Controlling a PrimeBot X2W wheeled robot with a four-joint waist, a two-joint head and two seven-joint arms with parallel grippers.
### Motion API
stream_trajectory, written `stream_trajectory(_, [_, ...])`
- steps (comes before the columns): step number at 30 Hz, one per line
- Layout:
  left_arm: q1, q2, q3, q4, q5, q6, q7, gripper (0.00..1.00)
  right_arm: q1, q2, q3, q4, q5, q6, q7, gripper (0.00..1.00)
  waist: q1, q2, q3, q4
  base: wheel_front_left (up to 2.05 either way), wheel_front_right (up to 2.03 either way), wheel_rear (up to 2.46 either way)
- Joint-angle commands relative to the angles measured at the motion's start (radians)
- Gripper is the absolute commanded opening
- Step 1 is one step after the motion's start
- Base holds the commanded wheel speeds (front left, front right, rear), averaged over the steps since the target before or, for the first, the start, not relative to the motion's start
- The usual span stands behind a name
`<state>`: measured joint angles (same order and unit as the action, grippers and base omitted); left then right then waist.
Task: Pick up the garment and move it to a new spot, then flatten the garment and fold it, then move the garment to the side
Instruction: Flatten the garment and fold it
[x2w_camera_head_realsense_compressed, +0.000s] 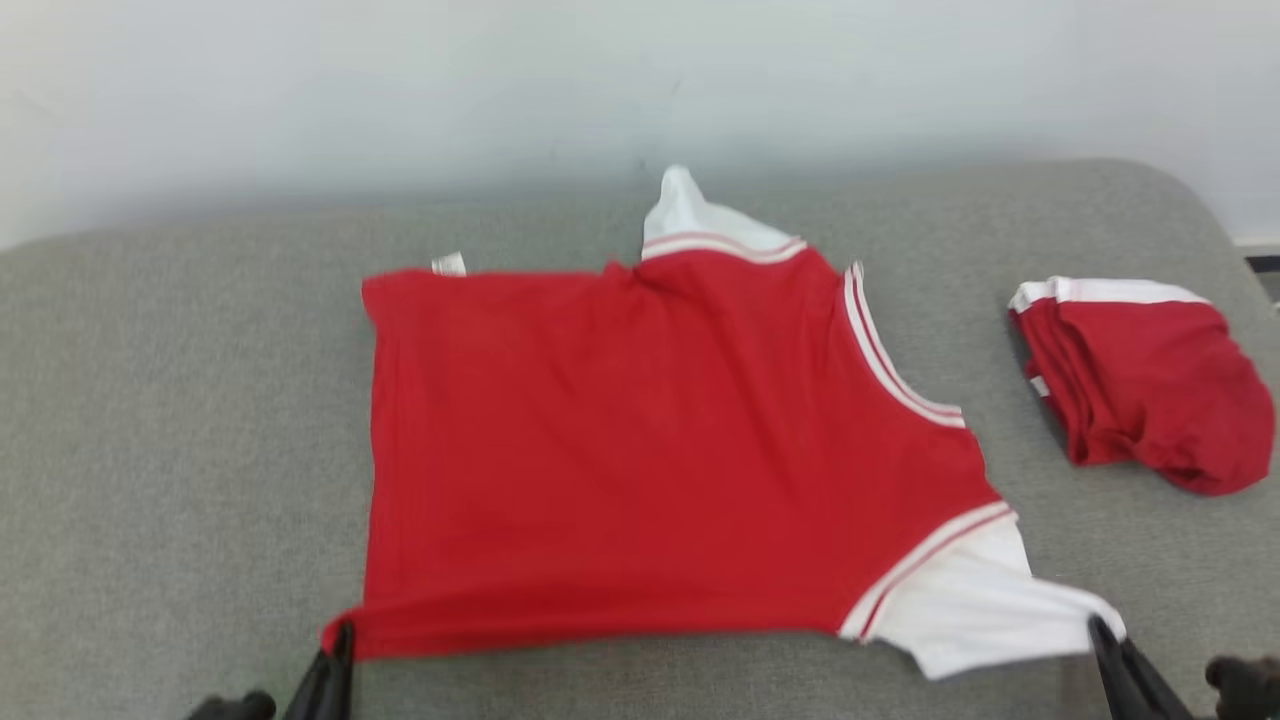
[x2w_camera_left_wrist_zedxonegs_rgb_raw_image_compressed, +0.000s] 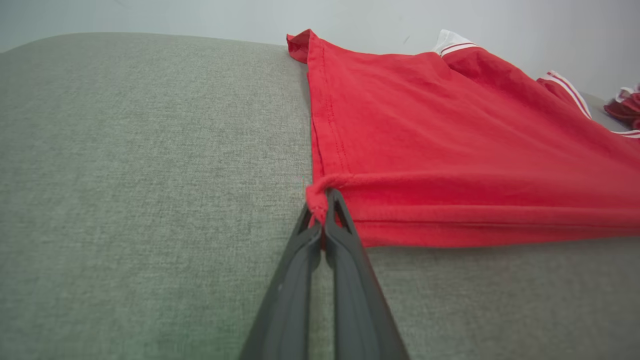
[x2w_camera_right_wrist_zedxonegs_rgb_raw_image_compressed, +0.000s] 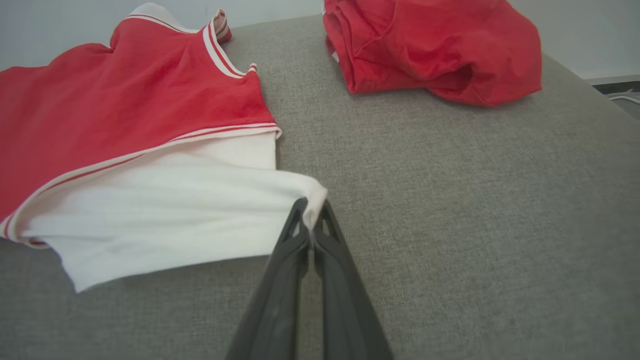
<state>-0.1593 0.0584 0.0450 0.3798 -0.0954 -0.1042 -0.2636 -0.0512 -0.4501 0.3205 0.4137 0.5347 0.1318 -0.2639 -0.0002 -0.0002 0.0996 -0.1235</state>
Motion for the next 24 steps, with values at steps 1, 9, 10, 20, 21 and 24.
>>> stream_trajectory(1, [0.026,0.009,0.012,-0.003,0.002,0.007,-0.001,0.0,0.021,-0.015,-0.007,0.01,-0.003,-0.003,0.0,0.0,0.0002,0.0002,-0.035,-0.018,0.0,0.0,0.0])
stream_trajectory(9, [0.139,0.0,0.028,-0.035,0.008,0.03,-0.001,0.0,0.099,0.003,-0.022,0.016,-0.023,-0.003,0.0,0.0,0.0002,0.0002,-0.073,-0.01,0.0,0.0,0.0])
stream_trajectory(10, [0.152,-0.001,0.022,-0.036,0.007,0.03,-0.001,0.0,0.104,0.004,-0.026,0.015,-0.025,-0.003,0.0,0.0,0.0002,0.0002,-0.075,-0.008,0.0,0.0,0.0])
stream_trajectory(20, [0.232,-0.002,-0.039,-0.055,-0.052,0.059,-0.001,0.0,0.121,0.005,-0.047,-0.01,-0.042,-0.003,0.0,0.0,0.0002,0.0002,-0.095,0.03,0.0,0.0,0.0])
stream_trajectory(21, [0.235,-0.002,-0.047,-0.06,-0.05,0.054,-0.001,0.0,0.12,0.007,-0.047,-0.017,-0.043,-0.003,0.0,0.0,0.0002,0.0002,-0.096,0.033,0.0,0.0,0.0])
stream_trajectory(24, [0.224,-0.003,-0.071,-0.087,-0.045,0.046,-0.001,0.0,0.112,0.015,-0.054,-0.036,-0.049,-0.002,0.0,0.0,0.0002,0.0002,-0.097,0.042,0.0,0.0,0.0])
